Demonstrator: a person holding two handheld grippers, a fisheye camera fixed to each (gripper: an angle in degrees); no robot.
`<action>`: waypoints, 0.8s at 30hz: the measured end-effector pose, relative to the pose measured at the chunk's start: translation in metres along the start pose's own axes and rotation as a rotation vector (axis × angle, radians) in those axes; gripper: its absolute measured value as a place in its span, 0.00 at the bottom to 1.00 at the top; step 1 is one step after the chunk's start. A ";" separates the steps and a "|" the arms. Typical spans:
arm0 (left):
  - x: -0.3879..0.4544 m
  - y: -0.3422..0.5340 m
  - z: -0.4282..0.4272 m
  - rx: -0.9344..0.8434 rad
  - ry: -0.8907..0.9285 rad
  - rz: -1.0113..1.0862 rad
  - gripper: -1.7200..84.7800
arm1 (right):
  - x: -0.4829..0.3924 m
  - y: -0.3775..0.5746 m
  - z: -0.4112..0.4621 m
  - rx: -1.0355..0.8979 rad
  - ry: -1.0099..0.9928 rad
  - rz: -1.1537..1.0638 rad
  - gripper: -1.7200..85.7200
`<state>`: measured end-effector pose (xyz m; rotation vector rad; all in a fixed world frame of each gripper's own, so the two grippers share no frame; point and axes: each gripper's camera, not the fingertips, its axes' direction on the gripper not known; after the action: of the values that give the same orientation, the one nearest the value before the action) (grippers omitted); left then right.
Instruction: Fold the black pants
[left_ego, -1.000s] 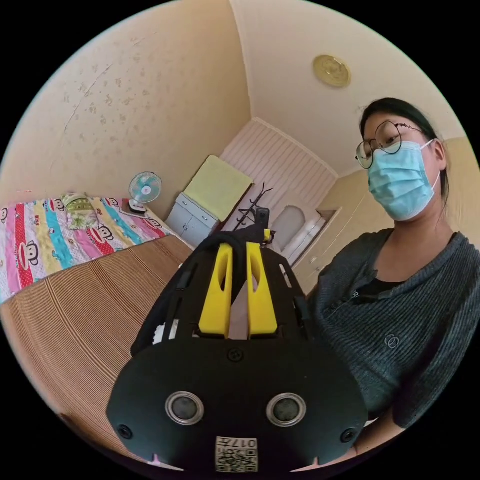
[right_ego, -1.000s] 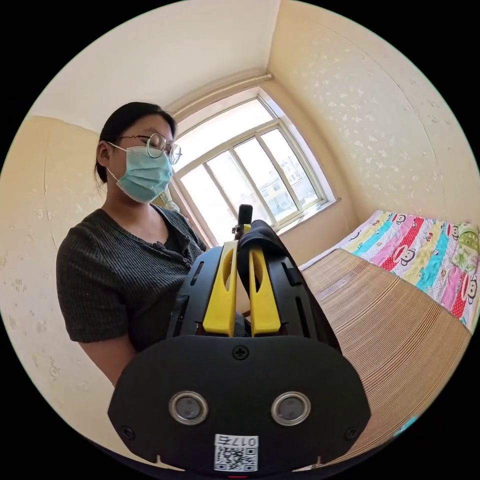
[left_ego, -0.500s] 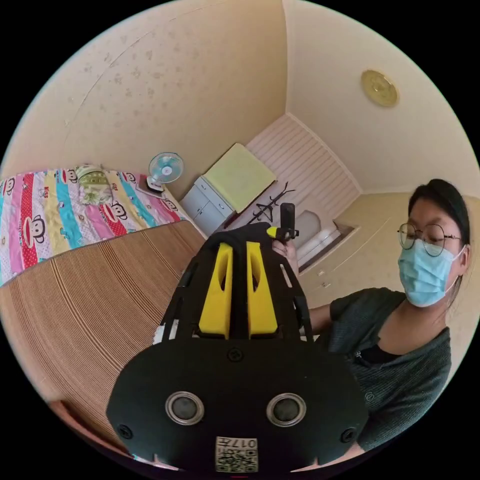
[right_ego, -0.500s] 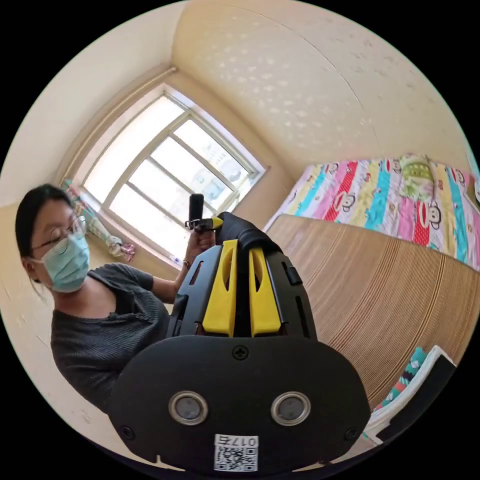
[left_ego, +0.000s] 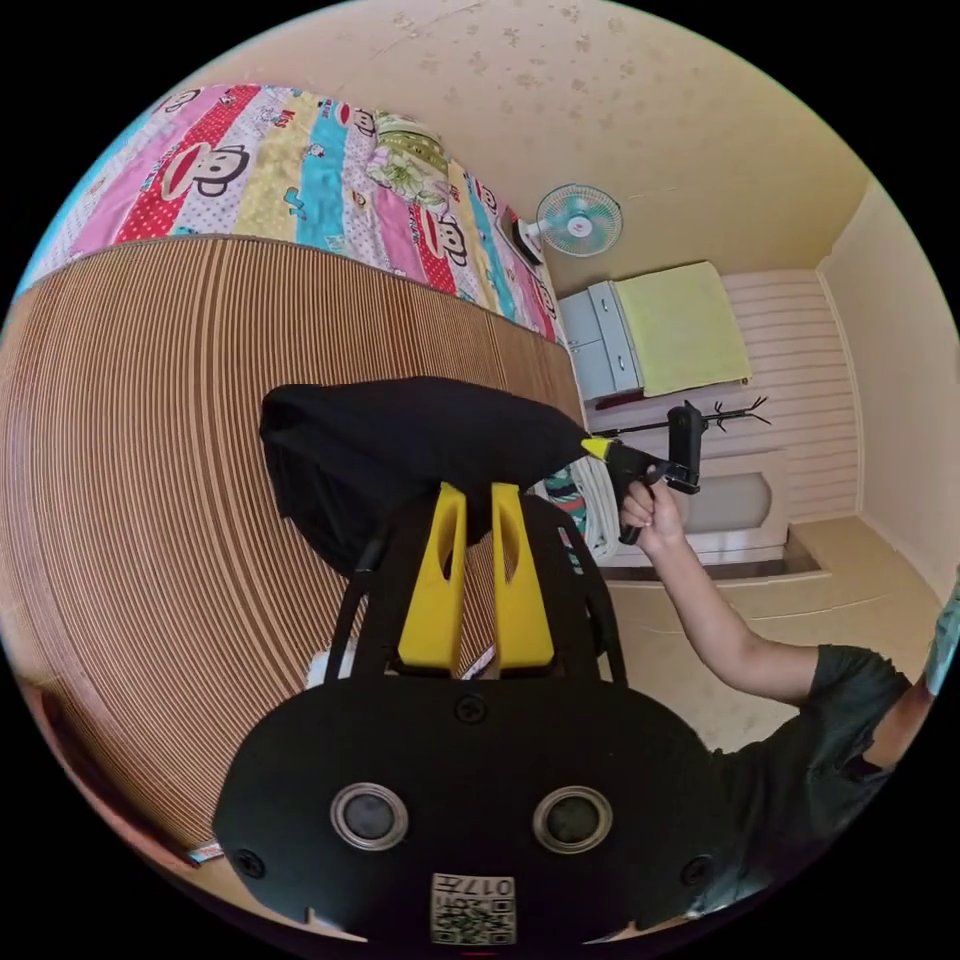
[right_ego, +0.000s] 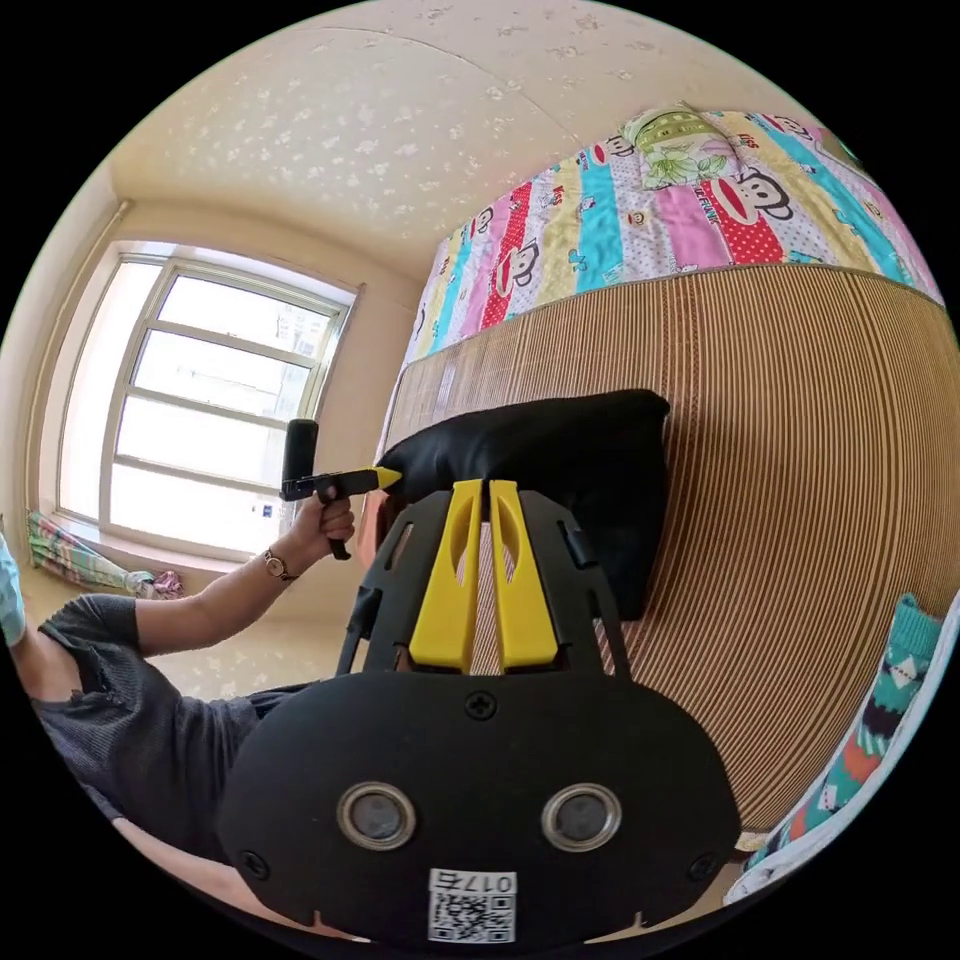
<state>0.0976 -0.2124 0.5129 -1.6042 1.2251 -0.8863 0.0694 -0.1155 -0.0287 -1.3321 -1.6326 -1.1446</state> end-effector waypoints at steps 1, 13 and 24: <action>-0.007 0.018 0.007 -0.007 0.012 -0.023 0.07 | 0.011 0.017 0.004 -0.026 0.017 0.024 0.04; -0.094 0.099 0.041 -0.040 0.123 -0.436 0.17 | 0.149 0.001 -0.051 -0.025 0.052 0.360 0.11; -0.178 -0.007 0.010 0.067 0.151 -0.482 0.23 | 0.250 -0.149 -0.034 -0.293 -0.157 0.278 0.24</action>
<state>0.0641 -0.0369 0.5126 -1.8377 0.9043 -1.3550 -0.1262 -0.0744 0.1857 -1.8141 -1.3647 -1.1626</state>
